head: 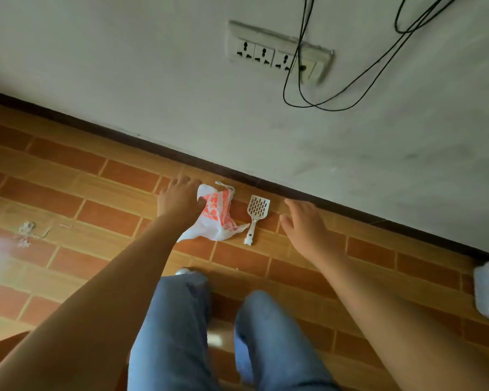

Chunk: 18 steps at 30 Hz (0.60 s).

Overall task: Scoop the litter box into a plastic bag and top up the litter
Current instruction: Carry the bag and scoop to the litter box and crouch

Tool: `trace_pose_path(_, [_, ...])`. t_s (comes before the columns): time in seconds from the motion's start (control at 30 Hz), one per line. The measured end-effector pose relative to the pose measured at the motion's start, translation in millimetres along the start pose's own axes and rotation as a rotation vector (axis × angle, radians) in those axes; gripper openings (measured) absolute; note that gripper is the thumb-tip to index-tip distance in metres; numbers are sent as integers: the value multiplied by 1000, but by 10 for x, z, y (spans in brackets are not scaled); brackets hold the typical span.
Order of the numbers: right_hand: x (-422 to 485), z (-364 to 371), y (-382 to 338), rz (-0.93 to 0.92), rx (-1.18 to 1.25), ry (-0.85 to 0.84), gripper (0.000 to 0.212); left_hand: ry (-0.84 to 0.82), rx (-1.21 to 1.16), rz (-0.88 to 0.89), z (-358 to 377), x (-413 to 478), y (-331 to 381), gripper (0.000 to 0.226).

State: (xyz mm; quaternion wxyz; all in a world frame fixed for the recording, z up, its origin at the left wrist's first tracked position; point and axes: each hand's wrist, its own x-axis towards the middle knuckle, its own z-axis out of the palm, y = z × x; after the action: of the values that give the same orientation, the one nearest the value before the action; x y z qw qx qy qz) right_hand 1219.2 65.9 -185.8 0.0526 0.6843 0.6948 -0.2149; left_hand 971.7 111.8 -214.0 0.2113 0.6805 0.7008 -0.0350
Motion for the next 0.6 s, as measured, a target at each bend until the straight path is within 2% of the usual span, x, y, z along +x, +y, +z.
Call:
trace_pose_path(0.4, [1458,2389,478,117,144,-50,42,-134,41,-77,2233,1243,-626,47])
trace_pose_path(0.6, [1840,3342,839,137,218,-73,34,-88,-42,-141,2986,1701,-704,55])
